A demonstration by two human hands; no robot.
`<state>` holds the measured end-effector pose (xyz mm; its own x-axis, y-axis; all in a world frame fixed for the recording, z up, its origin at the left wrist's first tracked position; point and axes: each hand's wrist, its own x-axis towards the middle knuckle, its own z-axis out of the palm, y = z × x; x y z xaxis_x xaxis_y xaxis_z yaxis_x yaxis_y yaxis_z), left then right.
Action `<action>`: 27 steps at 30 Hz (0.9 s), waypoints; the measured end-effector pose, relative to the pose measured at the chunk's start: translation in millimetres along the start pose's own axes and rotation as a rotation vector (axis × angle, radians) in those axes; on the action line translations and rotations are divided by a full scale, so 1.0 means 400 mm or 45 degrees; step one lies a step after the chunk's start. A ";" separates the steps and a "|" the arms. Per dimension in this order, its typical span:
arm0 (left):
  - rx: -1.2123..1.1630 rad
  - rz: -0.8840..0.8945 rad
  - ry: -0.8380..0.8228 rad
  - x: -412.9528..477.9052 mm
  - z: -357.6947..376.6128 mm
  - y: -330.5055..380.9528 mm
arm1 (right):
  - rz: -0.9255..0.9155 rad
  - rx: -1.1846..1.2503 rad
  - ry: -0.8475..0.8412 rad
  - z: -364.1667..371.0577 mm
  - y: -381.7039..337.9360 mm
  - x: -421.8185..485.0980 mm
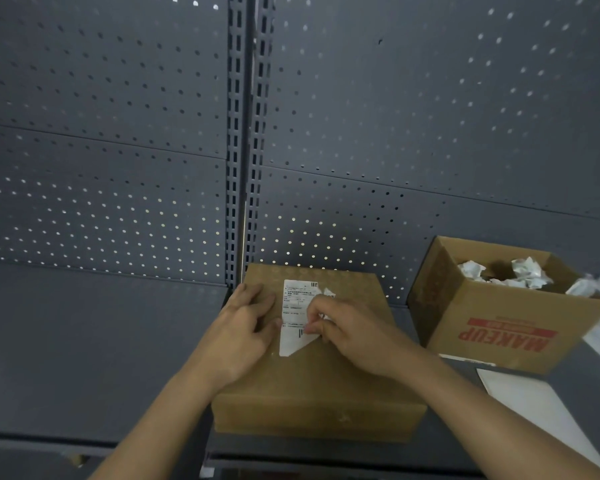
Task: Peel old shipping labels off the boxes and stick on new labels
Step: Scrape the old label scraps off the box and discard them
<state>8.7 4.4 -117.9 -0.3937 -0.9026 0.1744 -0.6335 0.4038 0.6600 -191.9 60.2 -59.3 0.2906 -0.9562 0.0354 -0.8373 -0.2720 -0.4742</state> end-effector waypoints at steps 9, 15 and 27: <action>-0.004 -0.013 -0.003 0.000 -0.001 -0.001 | 0.039 0.222 -0.027 0.000 0.012 -0.001; -0.023 -0.011 0.001 -0.002 -0.003 -0.003 | -0.013 0.218 -0.244 -0.032 0.017 0.003; -0.009 -0.007 -0.006 -0.005 -0.003 0.003 | -0.106 -0.187 -0.215 -0.019 -0.017 0.049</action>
<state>9.8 6.5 -116.6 -0.3931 -0.9041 0.1676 -0.6311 0.3978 0.6660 -183.9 42.4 -48.9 0.4245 -0.9014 -0.0848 -0.8621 -0.3738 -0.3421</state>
